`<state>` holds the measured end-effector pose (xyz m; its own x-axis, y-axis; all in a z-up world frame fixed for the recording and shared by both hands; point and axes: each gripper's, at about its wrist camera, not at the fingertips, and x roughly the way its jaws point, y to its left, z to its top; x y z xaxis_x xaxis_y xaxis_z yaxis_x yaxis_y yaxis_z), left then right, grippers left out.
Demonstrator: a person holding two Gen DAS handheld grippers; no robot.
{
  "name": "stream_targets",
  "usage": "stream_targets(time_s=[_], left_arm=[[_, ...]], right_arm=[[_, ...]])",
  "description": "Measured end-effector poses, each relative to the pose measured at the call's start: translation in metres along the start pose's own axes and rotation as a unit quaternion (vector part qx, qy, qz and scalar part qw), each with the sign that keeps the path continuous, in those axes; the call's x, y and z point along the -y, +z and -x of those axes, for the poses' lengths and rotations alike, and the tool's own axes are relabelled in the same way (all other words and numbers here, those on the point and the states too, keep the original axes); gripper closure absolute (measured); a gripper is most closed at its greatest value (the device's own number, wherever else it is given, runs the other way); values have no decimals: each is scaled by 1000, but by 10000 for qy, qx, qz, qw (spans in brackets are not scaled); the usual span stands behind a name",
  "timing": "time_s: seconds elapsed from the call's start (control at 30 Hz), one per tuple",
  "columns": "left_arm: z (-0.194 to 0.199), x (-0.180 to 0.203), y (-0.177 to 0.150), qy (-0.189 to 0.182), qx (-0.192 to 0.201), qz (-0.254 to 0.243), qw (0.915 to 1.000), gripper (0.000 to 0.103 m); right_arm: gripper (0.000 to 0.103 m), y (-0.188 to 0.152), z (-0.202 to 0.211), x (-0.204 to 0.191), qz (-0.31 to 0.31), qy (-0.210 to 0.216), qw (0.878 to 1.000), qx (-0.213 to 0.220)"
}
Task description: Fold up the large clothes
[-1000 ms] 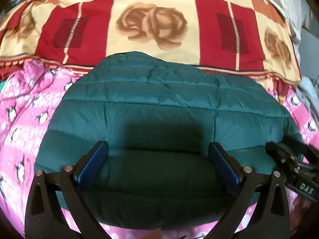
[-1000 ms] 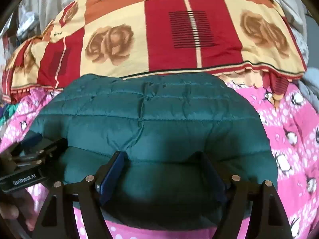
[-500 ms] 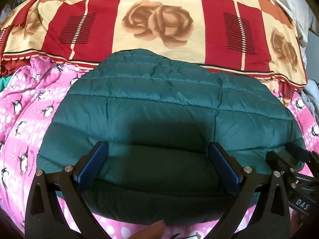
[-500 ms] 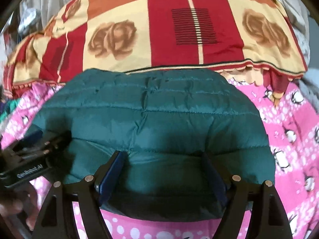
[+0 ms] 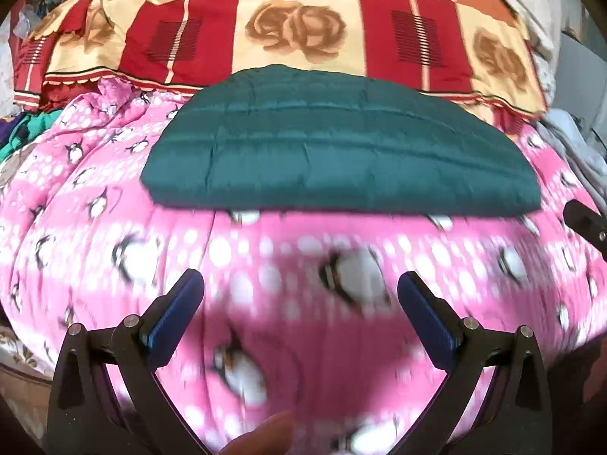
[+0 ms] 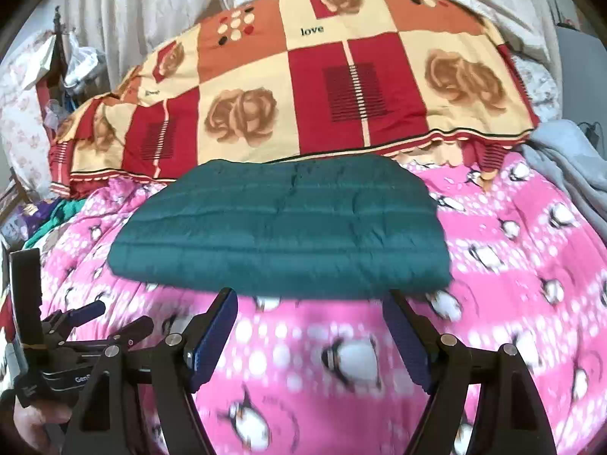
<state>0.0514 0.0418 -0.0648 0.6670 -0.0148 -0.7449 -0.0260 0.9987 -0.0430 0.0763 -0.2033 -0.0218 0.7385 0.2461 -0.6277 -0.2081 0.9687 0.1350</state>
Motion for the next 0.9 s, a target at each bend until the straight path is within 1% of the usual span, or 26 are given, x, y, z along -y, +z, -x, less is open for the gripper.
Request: stream_targets(time_s=[0.1, 0.2, 0.3, 0.4, 0.5, 0.7, 0.9], left_arm=[[19, 0, -22, 113, 92, -113, 9998, 1], [29, -5, -37, 129, 83, -29, 9999, 1], [37, -11, -42, 148, 172, 103, 9997, 1], [38, -15, -45, 117, 176, 209, 9996, 1], [38, -14, -46, 140, 196, 211, 9995, 1], [36, -13, -47, 71, 202, 206, 9996, 1], [34, -13, -46, 17, 218, 230, 9995, 1]], right_arm=[[25, -19, 25, 1, 10, -8, 9999, 141], [25, -34, 46, 2, -11, 25, 9994, 331], [26, -43, 57, 6, -78, -34, 9989, 458], [25, -48, 61, 6, -124, -108, 9987, 478], [25, -51, 64, 5, -93, -146, 9984, 537], [26, -52, 57, 0, 38, -353, 9978, 557], [26, -53, 53, -3, 91, -397, 9976, 564]])
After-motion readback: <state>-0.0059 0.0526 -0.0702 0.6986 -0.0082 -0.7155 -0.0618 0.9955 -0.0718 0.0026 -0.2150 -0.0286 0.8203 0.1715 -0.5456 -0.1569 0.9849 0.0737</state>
